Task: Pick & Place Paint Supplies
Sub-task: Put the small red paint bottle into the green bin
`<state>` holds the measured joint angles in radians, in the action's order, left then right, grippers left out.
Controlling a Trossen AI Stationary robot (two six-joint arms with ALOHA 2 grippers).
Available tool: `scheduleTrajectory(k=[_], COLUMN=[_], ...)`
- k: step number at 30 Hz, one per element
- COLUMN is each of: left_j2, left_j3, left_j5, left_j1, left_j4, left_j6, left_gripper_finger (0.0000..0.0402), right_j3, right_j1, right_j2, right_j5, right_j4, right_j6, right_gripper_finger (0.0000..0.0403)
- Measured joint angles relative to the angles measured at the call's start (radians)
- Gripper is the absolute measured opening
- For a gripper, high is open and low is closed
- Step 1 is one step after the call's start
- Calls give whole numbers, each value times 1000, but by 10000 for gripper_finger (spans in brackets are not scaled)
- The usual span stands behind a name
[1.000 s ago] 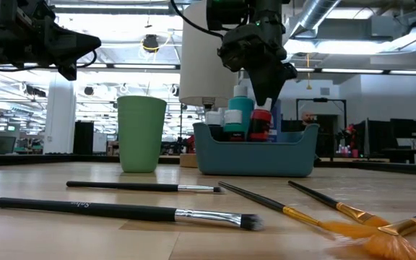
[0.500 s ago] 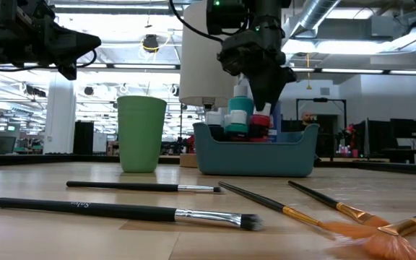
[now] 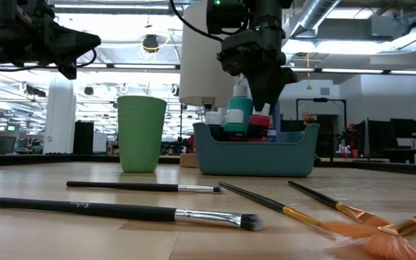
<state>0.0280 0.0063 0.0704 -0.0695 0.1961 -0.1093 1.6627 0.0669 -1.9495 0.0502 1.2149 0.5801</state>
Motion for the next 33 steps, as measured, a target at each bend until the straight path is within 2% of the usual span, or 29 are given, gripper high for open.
scheduleTrajectory(k=[15,33], left_j2=[0,0], left_j3=[0,0], left_j5=[0,0], left_j1=[0,0], left_j4=[4,8], left_j6=[0,0], left_gripper_finger=[8,8], right_j3=[0,-1], right_j1=[-3,-39], right_j2=[-2,-4], right_j5=[1,-58], right_j4=[-4,-4], right_j6=[51,225], right_gripper_finger=[109,112])
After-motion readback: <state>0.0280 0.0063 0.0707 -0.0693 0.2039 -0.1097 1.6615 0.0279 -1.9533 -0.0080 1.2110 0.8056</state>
